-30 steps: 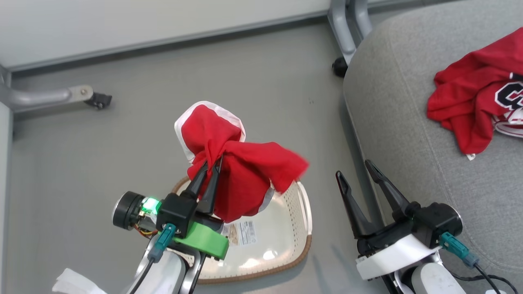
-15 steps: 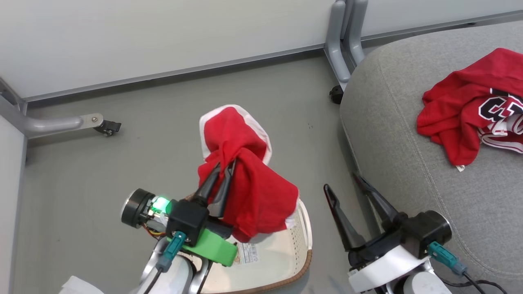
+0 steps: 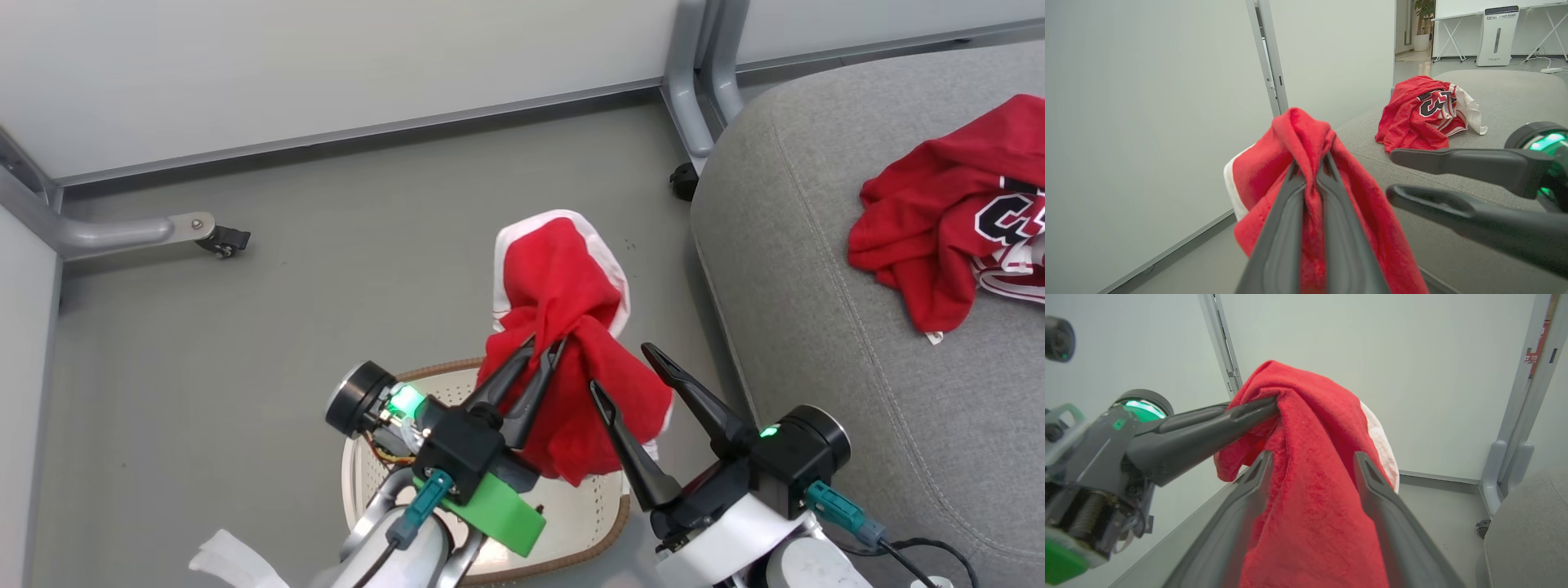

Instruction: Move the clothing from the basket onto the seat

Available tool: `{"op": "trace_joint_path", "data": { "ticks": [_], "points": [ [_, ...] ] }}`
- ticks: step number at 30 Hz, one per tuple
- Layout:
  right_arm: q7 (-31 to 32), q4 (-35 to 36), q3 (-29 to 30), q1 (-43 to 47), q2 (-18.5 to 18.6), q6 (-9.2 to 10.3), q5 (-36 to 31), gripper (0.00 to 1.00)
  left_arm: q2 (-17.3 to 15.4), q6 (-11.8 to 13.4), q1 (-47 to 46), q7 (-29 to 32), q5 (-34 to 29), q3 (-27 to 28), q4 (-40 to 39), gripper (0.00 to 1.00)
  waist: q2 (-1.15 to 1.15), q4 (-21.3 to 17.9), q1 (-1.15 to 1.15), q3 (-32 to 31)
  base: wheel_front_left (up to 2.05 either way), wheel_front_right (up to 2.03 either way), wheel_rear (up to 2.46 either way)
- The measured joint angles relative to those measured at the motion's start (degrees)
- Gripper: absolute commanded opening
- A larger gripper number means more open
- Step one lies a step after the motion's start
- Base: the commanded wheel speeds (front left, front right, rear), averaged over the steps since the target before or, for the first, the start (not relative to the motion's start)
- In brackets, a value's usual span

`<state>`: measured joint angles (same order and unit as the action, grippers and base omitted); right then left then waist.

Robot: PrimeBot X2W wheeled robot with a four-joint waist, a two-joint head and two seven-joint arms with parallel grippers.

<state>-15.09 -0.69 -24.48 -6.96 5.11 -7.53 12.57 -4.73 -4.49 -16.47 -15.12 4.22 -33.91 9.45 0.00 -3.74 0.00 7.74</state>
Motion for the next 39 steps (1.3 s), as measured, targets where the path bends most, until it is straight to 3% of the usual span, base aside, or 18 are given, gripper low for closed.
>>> {"op": "trace_joint_path", "data": {
  "ticks": [8, 17, 18, 19, 31, 32, 33, 34, 39],
  "points": [
    [0.0, -3.4, 0.1, -0.3, 0.3, 0.01, -0.6, 1.0, 0.9, -1.5, -0.6, 0.0, 0.5, -4.2, -0.5, 0.0, 0.0, 0.7, 0.0, -0.3, 0.0, 0.0, 0.0],
    [0.0, -12.0, 0.7, -0.2, 0.1, 0.01, -2.5, 1.0, 1.3, -1.9, -1.2, 0.0, 2.2, -6.1, -1.7, 0.0, 0.0, 1.1, 0.0, -0.1, 0.0, 0.0, 0.0],
    [0.0, -12.6, 0.1, -0.2, 0.3, 0.01, -2.6, 0.45, 1.3, -1.9, -1.2, 0.0, 2.2, -6.1, -1.8, 0.0, 0.0, 1.1, 0.0, -0.1, 0.0, 0.0, 0.0],
    [0.0, -12.9, -0.1, -0.2, 0.2, 0.0, -2.5, 0.0, 1.3, -1.9, -1.2, 0.0, 2.2, -6.0, -1.8, 0.0, 0.0, 1.1, 0.0, 0.0, 0.0, 0.0, 0.0],
    [0.0, -12.8, -1.9, -1.2, 0.8, 0.0, -1.1, 0.0, 1.2, -1.6, -1.3, 0.0, 2.7, -5.2, -1.4, 0.0, 0.0, 1.0, 0.0, 0.7, 0.0, 0.0, 0.0],
    [0.0, -12.8, -1.9, -1.2, 0.9, 0.0, -1.0, 0.0, 1.3, -1.6, -1.3, 0.0, 2.7, -5.1, -1.3, 0.13, 0.0, 1.0, 0.0, 0.7, 0.0, 0.0, 0.0],
    [0.0, -12.7, -1.9, -1.2, 1.0, 0.0, -1.0, 0.0, 1.3, -1.4, -1.3, 0.0, 2.7, -5.0, -1.2, 0.5, 0.0, 1.0, 0.0, 0.8, 0.0, 0.0, 0.0],
    [0.0, -12.7, -1.9, -1.2, 1.0, 0.0, -0.9, 0.0, 1.3, -0.7, -1.3, 0.0, 2.7, -4.6, -1.4, 1.0, 0.0, 1.1, 0.0, 0.8, 0.0, 0.0, 0.0],
    [0.0, -12.5, -1.8, -1.3, 1.1, 0.0, -0.8, 0.0, 1.3, -0.2, -1.3, 0.0, 2.6, -4.0, -1.5, 1.0, 0.0, 1.1, 0.0, 1.1, 0.0, 0.0, 0.0]
  ]
}}
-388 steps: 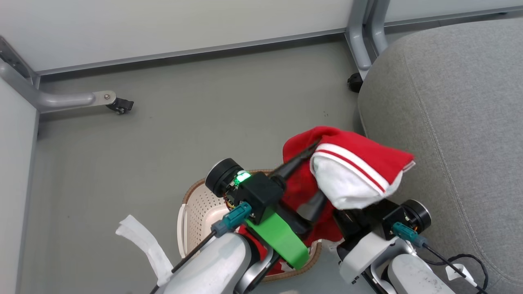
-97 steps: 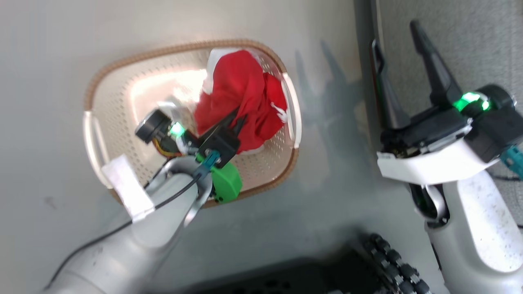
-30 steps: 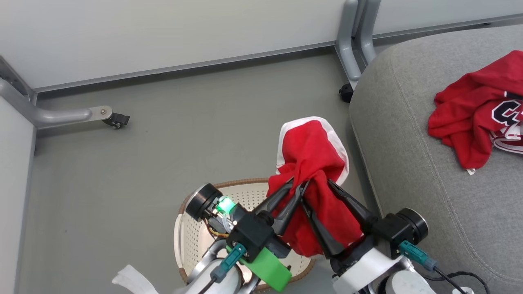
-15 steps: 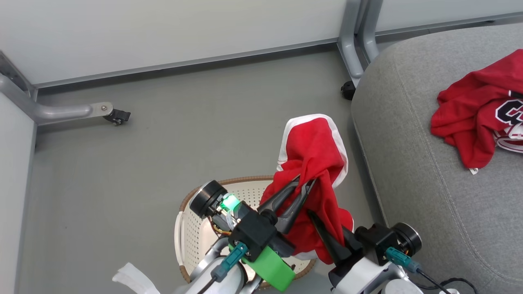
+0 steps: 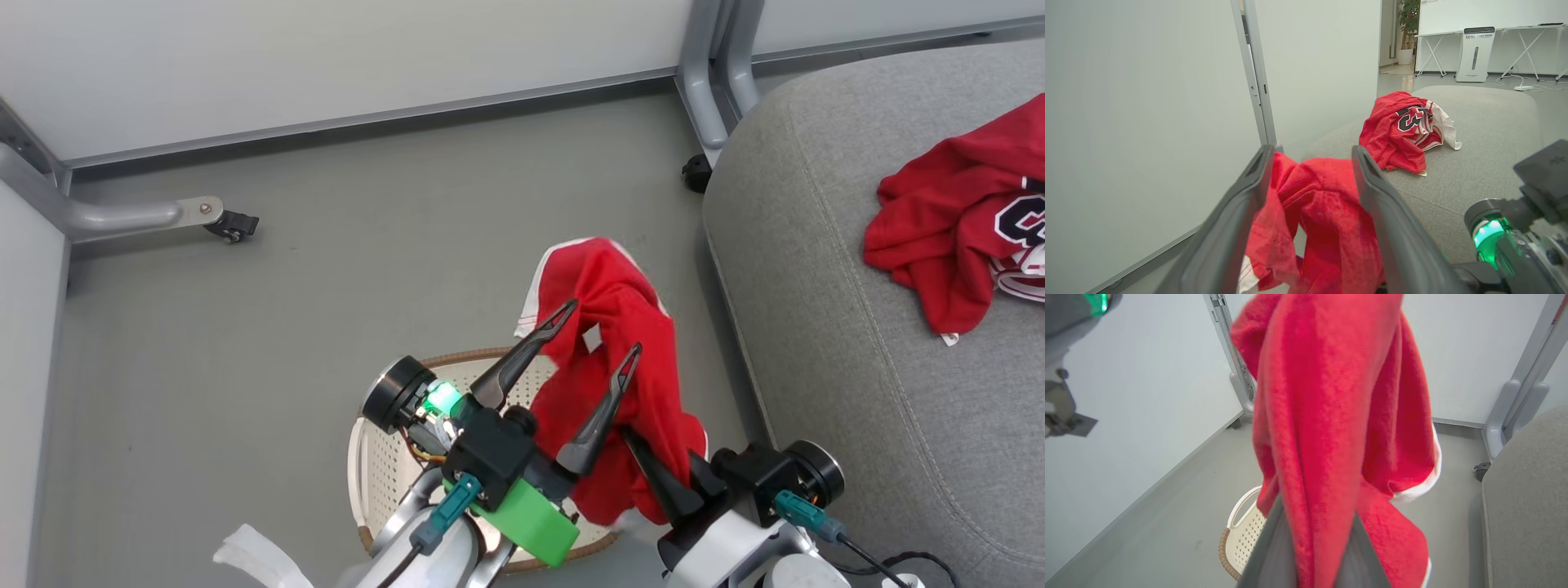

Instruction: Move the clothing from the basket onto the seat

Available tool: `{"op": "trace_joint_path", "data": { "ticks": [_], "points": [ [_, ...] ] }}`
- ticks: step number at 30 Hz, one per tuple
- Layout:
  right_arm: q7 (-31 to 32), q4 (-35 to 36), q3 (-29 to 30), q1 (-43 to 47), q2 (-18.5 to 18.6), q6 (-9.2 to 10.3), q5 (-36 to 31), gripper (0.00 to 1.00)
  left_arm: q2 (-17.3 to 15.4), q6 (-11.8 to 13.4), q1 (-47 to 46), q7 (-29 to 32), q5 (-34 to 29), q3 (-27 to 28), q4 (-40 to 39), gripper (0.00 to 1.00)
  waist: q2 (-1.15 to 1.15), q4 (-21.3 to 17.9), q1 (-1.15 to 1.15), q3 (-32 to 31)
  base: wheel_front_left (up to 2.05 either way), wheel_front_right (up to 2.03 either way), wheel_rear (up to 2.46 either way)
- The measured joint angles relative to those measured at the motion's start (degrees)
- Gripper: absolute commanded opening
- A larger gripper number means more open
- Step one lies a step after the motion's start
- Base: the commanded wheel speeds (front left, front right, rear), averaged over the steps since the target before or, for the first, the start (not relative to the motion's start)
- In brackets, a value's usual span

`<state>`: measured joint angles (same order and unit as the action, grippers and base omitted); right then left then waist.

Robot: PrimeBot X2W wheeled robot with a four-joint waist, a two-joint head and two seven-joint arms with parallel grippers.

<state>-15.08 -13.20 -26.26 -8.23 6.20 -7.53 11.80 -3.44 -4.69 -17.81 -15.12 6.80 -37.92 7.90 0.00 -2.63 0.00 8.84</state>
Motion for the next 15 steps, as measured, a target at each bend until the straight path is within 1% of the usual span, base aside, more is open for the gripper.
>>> {"op": "trace_joint_path", "data": {
  "ticks": [15],
  "points": [
    [0.0, 1.7, 1.4, -0.9, 0.0, 0.0, -0.7, 0.0, 0.0, 0.2, -0.1, 0.0, -0.4, 1.2, 0.4, 1.0, 0.0, -0.2, 0.0, 1.5, 0.0, 0.0, 0.0]
  ]
}}
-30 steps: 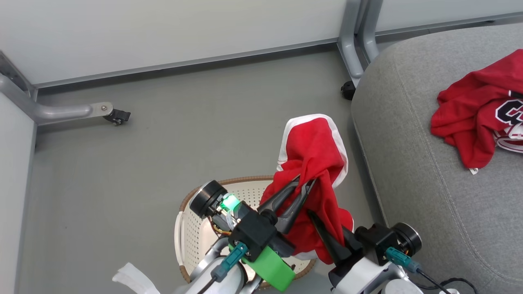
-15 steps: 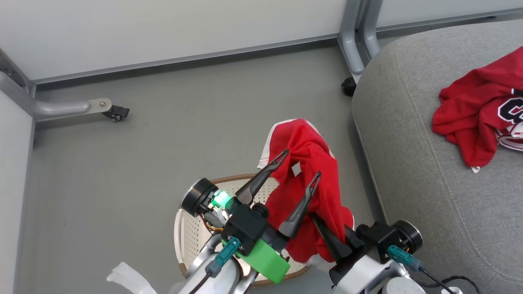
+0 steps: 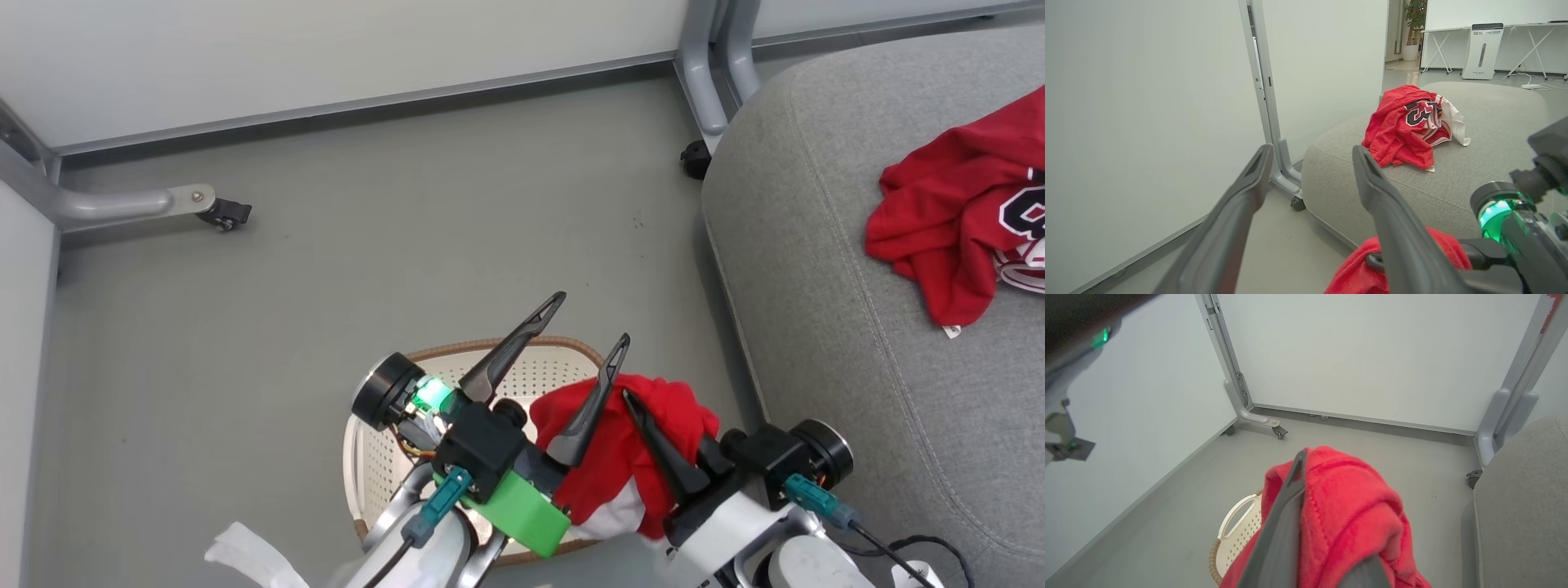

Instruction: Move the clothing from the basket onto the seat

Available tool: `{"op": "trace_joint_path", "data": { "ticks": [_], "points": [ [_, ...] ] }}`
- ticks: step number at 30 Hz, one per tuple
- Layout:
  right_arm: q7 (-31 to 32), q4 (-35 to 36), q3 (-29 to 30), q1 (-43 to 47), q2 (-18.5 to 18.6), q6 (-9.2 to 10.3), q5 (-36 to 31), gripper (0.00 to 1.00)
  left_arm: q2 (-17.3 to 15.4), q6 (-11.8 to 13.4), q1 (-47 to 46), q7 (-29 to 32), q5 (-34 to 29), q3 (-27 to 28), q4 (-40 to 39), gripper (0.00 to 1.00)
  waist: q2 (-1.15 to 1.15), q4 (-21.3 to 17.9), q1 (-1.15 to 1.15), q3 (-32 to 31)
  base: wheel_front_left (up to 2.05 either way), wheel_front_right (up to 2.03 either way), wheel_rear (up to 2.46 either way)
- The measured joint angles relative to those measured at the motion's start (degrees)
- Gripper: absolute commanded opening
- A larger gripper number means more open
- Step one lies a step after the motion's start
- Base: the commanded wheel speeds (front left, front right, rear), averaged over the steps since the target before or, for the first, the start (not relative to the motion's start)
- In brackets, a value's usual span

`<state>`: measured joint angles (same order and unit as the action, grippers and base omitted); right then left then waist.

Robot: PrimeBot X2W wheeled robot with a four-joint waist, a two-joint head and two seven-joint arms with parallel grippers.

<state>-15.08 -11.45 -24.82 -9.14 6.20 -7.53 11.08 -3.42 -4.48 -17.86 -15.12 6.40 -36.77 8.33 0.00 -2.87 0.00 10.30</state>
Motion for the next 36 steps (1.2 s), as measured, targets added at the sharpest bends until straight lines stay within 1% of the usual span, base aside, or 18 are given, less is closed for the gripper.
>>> {"op": "trace_joint_path", "data": {
  "ticks": [8, 15, 21, 24, 28, 36],
  "points": [
    [0.0, 5.2, 3.7, -2.0, 0.0, 0.0, -1.7, 0.0, -1.4, 0.2, 0.3, 0.0, 0.0, 2.4, -0.6, 1.0, 0.0, -2.3, 0.0, 1.6, 0.0, 0.0, 0.0],
    [0.0, 12.3, 8.7, -3.4, -0.4, 0.0, -3.4, 0.0, -3.3, 0.1, 1.5, 0.0, 0.2, 5.1, 0.0, 1.0, 0.0, -6.2, 0.0, 3.9, 0.0, 0.0, 0.0],
    [0.0, 19.5, 12.0, -2.7, -1.5, 0.0, -4.0, 0.0, -5.3, -0.2, 1.9, 0.0, -0.9, 6.4, -1.3, 1.0, 0.0, -11.0, 0.0, 6.2, 0.0, 0.0, 0.0],
    [0.0, 21.8, 13.5, -0.9, -1.9, 0.0, -4.1, 0.0, -6.5, -0.5, 2.1, 0.0, -1.6, 6.8, -1.9, 1.0, 0.0, -13.6, 0.0, 7.3, 0.0, 0.0, 0.0],
    [0.0, 24.0, 15.3, 0.8, -2.6, 0.0, -4.1, 0.0, -7.7, -0.6, 2.1, 0.0, -2.2, 7.3, -2.5, 1.0, 0.0, -17.3, 0.0, 8.9, 0.0, 0.0, 0.0],
    [0.0, 26.3, 17.9, 2.8, -3.2, 0.0, -4.2, 0.0, -9.7, -0.7, 2.2, 0.0, -3.0, 7.7, -3.0, 1.0, 0.0, -24.5, 0.0, 11.6, 0.0, 0.0, 0.0]
  ]
}}
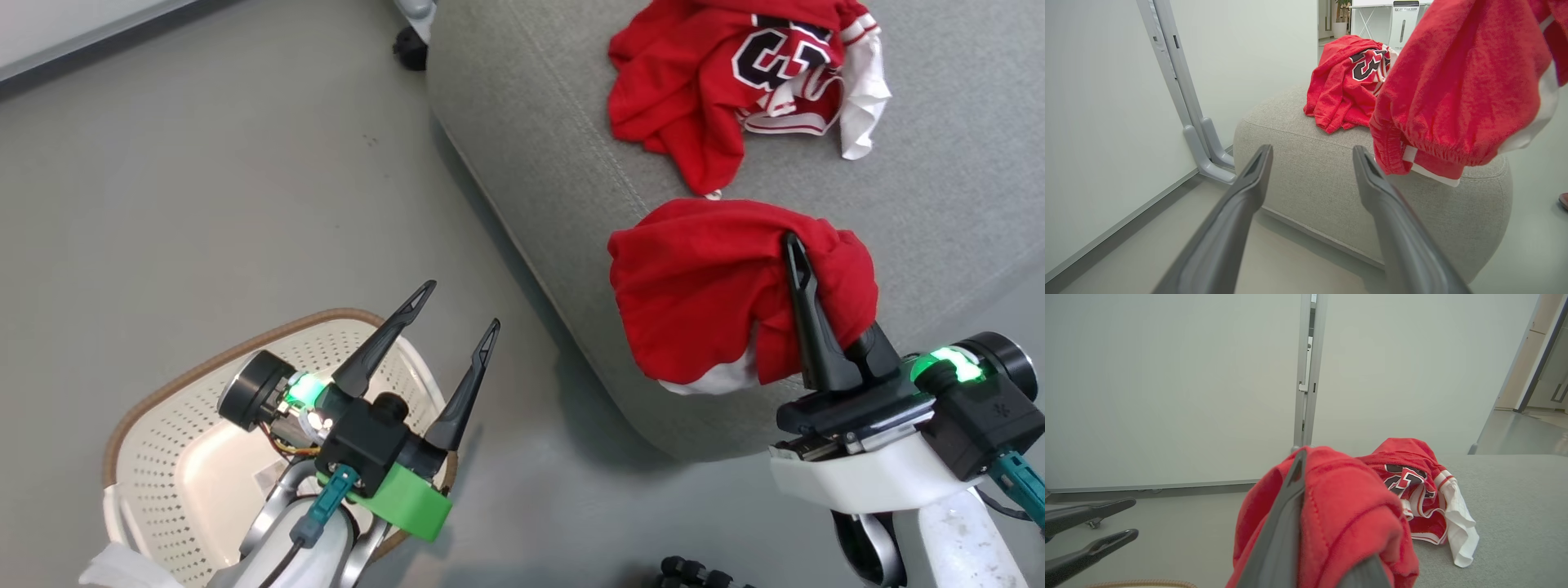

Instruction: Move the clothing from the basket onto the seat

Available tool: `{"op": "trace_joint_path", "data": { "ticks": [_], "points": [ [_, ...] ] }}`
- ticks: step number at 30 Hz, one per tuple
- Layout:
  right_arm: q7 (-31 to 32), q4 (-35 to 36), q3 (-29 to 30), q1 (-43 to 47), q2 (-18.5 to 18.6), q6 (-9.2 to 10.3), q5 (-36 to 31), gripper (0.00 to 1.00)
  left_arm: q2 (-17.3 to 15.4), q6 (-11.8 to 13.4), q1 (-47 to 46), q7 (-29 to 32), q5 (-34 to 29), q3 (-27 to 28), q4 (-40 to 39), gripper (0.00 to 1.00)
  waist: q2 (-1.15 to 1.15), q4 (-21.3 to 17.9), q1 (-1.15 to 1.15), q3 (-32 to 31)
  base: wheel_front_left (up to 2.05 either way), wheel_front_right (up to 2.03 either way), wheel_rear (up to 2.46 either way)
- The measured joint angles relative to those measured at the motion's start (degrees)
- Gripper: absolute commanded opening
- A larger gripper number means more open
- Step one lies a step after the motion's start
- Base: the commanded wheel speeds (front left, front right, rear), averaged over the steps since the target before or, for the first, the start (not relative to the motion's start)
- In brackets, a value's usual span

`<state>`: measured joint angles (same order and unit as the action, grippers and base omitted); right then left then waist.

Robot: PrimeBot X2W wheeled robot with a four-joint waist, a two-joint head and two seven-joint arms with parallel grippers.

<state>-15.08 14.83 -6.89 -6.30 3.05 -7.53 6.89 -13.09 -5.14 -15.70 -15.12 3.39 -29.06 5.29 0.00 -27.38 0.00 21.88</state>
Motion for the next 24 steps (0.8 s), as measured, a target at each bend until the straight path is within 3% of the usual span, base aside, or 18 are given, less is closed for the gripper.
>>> {"op": "trace_joint_path", "data": {
  "ticks": [5, 11, 19, 24],
  "points": [
    [0.0, 1.4, 3.1, 0.6, 0.0, 0.0, 0.3, 0.0, -0.9, -0.5, -0.1, 0.0, -0.5, -0.8, 0.0, 1.0, 0.0, -3.2, 0.0, 2.2, 0.0, 0.0, 0.0],
    [0.0, 1.4, 8.4, -2.5, -0.1, 0.0, 0.2, 0.0, -2.6, -0.8, -1.7, 0.1, -1.0, -1.3, 0.0, 1.0, 0.0, -4.4, 0.0, 6.3, 0.0, 0.0, 0.0],
    [0.0, -1.4, 19.9, -12.4, 0.3, 0.0, -0.8, 0.0, -4.3, -1.0, -5.2, 1.3, -1.8, -1.7, -1.7, 1.0, 0.0, -2.7, 0.0, 13.3, 0.0, 0.0, 0.0],
    [0.0, -6.4, 25.9, -20.7, 3.8, 0.0, 0.3, 0.0, -5.2, -1.0, -7.1, 2.0, -2.6, -1.8, -3.1, 1.0, 0.0, -0.8, 0.0, 17.5, 0.0, 0.0, 0.0]
  ]
}}
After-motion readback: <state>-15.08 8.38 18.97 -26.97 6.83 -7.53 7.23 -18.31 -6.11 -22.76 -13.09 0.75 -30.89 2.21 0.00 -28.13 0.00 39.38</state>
